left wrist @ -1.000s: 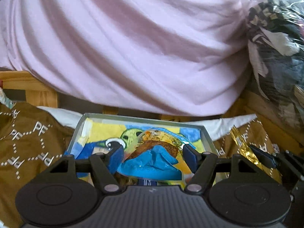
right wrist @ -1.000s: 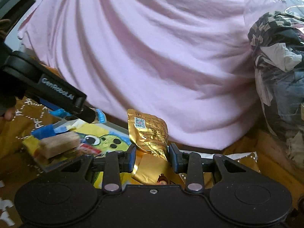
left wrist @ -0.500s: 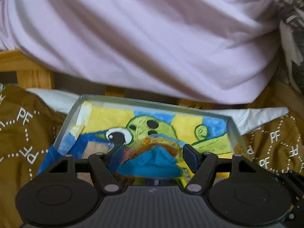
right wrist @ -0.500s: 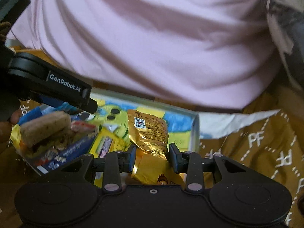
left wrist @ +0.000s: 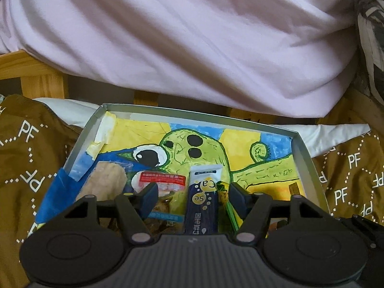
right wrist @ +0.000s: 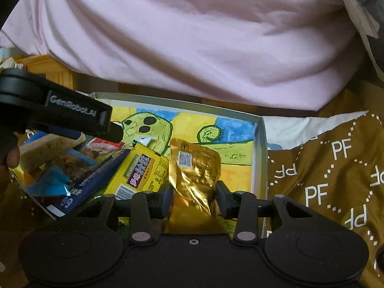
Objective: Organize snacks
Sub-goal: 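Lower the nut pack into the tray with the left tool while the right tool lowers the gold pack, then open both tools and lift them away from the tray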
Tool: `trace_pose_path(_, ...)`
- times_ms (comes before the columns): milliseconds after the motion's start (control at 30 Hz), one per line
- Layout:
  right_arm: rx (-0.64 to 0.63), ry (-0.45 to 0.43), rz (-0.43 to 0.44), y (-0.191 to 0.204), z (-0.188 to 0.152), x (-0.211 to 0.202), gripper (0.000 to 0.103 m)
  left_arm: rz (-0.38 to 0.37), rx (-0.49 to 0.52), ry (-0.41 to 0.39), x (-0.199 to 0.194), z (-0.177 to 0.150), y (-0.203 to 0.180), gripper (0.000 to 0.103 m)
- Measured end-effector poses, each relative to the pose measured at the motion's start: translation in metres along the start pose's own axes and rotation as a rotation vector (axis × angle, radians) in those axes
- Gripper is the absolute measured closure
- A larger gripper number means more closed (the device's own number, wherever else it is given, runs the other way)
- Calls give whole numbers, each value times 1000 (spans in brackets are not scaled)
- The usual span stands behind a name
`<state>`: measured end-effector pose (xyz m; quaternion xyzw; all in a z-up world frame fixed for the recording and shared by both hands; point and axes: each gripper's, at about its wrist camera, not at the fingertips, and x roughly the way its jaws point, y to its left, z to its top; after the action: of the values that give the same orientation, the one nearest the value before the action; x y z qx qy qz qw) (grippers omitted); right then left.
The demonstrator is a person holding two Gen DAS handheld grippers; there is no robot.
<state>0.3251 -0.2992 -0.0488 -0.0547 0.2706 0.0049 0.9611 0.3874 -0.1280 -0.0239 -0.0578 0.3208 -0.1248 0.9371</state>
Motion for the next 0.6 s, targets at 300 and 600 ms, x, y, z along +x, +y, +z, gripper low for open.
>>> trace_pose_path(300, 59, -77, 51, 2, 8, -24, 23, 26, -28, -50, -30, 1, 9, 7)
trace_pose_path(600, 104, -165, 30, 1, 13, -68, 2, 41, -46, -135, -80, -2, 20, 1)
